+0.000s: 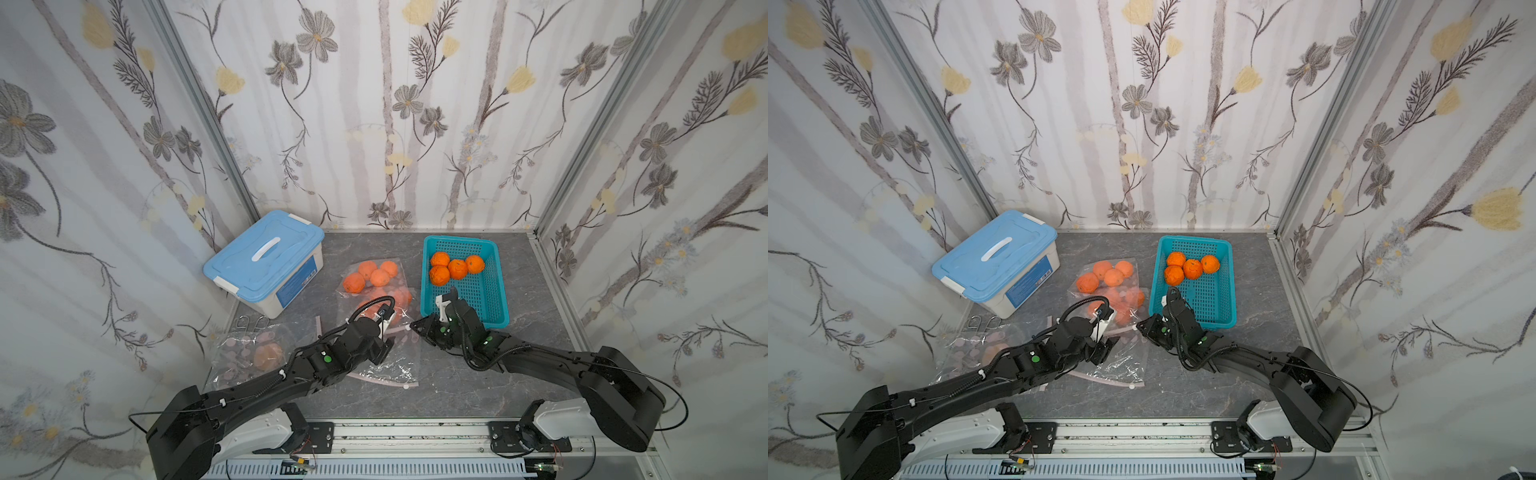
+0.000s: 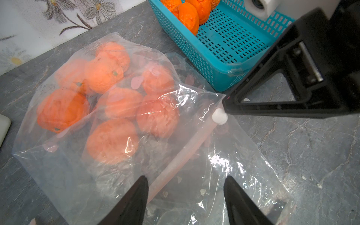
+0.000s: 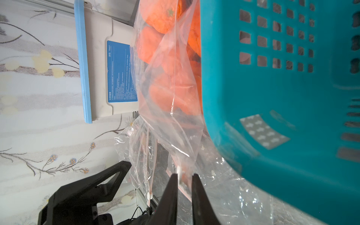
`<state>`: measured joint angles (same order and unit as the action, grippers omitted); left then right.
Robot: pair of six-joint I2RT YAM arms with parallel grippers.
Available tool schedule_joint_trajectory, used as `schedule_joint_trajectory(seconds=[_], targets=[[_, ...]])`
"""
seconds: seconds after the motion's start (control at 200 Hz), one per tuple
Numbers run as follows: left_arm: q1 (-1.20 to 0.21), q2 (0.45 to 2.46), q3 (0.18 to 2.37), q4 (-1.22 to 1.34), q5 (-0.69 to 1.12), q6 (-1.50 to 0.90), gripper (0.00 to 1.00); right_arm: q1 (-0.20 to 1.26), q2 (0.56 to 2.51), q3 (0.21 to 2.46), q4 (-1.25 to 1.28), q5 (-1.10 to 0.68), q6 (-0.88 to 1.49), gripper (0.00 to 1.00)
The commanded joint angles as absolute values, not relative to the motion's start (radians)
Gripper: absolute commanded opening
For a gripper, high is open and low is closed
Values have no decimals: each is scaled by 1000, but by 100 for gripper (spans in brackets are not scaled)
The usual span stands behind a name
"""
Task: Open the zip-top bag and take out the orange
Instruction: Unzip the zipper on the zipper food storage bag.
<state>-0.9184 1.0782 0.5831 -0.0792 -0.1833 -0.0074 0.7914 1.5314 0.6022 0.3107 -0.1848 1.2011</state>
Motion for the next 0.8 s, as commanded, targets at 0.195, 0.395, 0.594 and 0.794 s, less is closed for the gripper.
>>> schedule_joint_trajectory(seconds=[0.195,0.395,0.594,0.794], targets=[[-917,1069,556,31,-145,51,68,789,1496,612,379,-185,1234,0],[-919,1119,529,257,-54,213,71,785,1459,614,409,-246,1297,0],[-942,1229,488,498,-125,422,72,781,1432,622,408,-272,1320,0],[-981,1256,440,716,-293,521,67,781,1421,607,408,-278,1323,0]])
